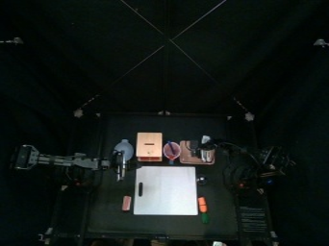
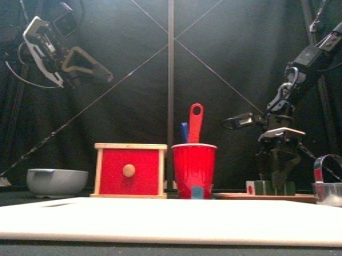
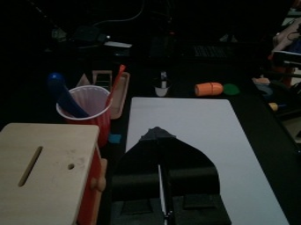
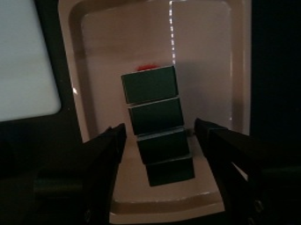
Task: Place sushi on board then cut the sushi with the knife then place the pieces on the plate
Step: Place the sushi on the board
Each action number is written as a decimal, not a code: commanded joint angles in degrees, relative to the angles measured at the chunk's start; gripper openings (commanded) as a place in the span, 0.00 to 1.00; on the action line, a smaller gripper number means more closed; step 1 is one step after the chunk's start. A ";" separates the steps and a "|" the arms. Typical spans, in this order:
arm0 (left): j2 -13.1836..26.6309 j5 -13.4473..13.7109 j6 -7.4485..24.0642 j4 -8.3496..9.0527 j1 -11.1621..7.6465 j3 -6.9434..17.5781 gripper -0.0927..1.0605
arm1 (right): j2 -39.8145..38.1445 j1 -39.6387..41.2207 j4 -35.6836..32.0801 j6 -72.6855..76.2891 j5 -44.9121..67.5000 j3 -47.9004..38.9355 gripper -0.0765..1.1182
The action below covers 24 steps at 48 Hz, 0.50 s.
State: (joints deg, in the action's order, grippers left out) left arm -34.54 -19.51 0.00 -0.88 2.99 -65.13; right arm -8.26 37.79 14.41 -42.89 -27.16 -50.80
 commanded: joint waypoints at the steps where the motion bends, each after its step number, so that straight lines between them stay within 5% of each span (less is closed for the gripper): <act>1: 0.09 -0.53 0.00 -0.53 0.35 0.79 0.07 | 0.88 0.09 0.35 0.00 1.23 1.05 0.85; 7: 0.09 -0.53 0.09 -0.62 0.35 0.79 0.07 | 1.85 0.09 0.44 0.09 2.72 0.97 0.82; 24: 0.09 -0.53 -0.09 -0.62 0.35 0.18 0.07 | -0.53 0.09 4.66 2.55 0.35 1.05 0.54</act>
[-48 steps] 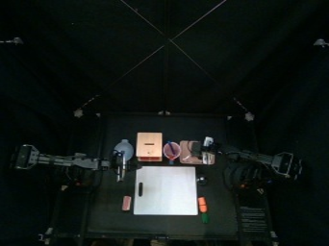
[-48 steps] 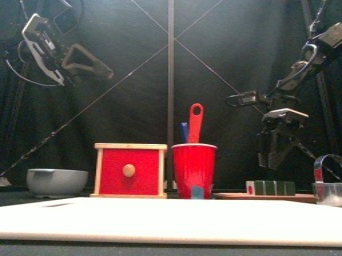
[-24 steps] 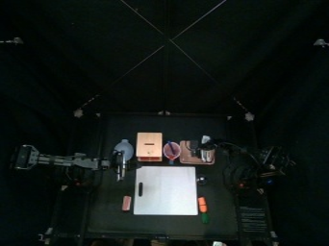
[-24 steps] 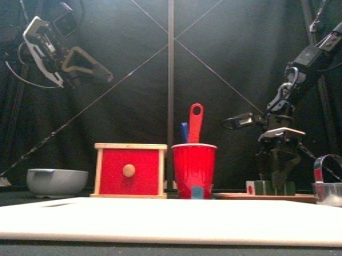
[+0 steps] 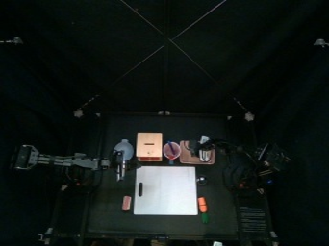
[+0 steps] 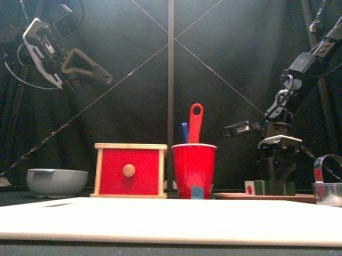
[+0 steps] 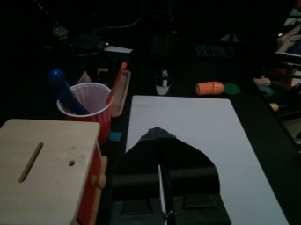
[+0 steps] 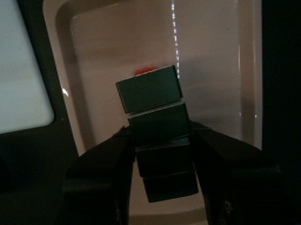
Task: Place sushi on board then cut the sushi with the knife then place the pieces on the plate
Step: Place the sushi on the board
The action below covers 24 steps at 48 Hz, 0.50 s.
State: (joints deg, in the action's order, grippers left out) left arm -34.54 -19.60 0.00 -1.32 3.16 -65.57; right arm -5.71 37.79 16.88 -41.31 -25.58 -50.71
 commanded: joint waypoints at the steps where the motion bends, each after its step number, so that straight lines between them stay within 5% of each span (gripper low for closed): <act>1: 0.09 -0.44 -0.09 -0.18 0.18 0.62 0.07 | -3.34 0.09 2.64 1.49 -1.67 0.97 0.54; 14: 0.09 -0.44 -0.09 -0.18 0.18 0.44 0.07 | -9.67 -2.81 2.72 17.23 -6.94 1.67 0.54; 24: 0.09 -0.18 -0.09 -0.18 0.18 0.44 0.07 | -13.80 -11.16 -6.24 37.44 -8.35 1.85 0.54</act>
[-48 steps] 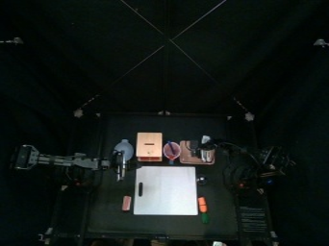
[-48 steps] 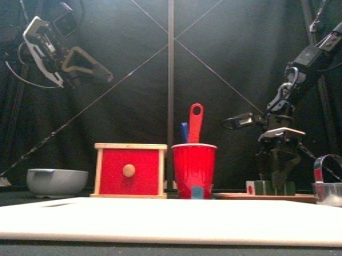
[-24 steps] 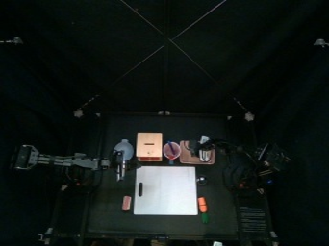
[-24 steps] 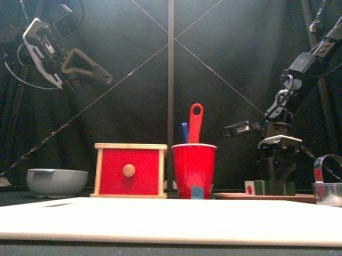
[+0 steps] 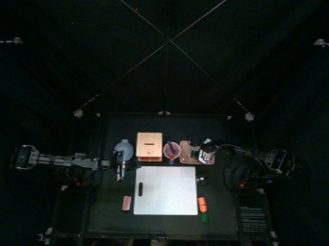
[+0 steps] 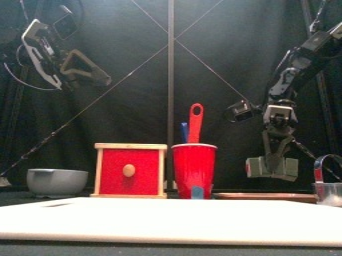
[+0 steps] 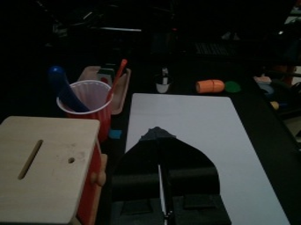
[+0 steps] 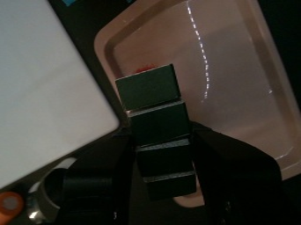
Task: Place sushi on board then cut the sushi with the knife then place the pieces on the plate
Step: Place the sushi on the board
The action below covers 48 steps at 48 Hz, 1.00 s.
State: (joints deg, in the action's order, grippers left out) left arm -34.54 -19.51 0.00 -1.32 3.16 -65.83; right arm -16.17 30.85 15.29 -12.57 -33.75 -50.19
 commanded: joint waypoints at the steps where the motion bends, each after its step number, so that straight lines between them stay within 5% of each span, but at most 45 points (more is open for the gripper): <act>1: 0.00 -0.26 -0.09 -0.18 0.18 0.62 0.07 | -3.60 -5.01 -5.62 10.99 -0.18 1.32 0.54; 22: 0.09 -0.09 0.00 -1.23 0.18 -0.26 0.07 | -5.71 -25.05 -22.76 59.59 0.26 2.72 0.54; 48: -0.35 0.09 0.18 -1.49 0.18 -0.79 0.07 | 7.91 -45.09 -48.16 121.03 -8.53 13.27 0.54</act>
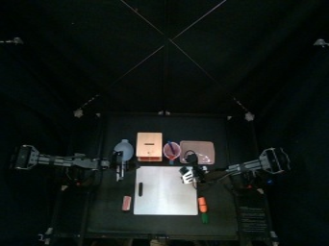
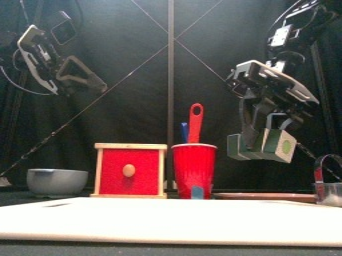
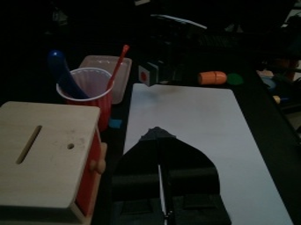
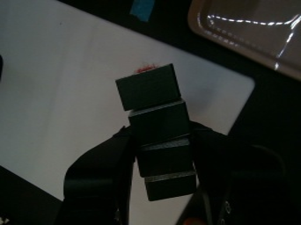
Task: Place sushi on board then cut the sushi with the knife then place the pieces on the plate
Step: Place the sushi on the board
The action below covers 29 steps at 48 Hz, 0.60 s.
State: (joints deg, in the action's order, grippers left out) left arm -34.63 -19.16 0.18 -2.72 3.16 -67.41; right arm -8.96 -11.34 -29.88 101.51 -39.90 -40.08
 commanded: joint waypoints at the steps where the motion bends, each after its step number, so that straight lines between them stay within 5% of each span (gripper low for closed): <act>1: -0.35 -0.26 0.00 -0.09 0.18 0.79 0.07 | 1.41 -3.78 -3.69 9.84 -3.16 3.78 0.54; 13: -0.44 -0.26 0.09 -0.09 0.26 0.70 0.07 | 9.93 -7.21 -6.24 24.87 -8.35 11.60 0.54; 29: -0.53 -0.26 0.18 0.09 0.26 0.44 0.07 | 20.21 -6.77 -1.41 26.46 -14.68 23.38 0.55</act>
State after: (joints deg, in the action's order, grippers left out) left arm -35.07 -19.16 0.26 -2.72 3.25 -67.68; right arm 11.43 -18.37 -32.61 127.88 -53.35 -20.04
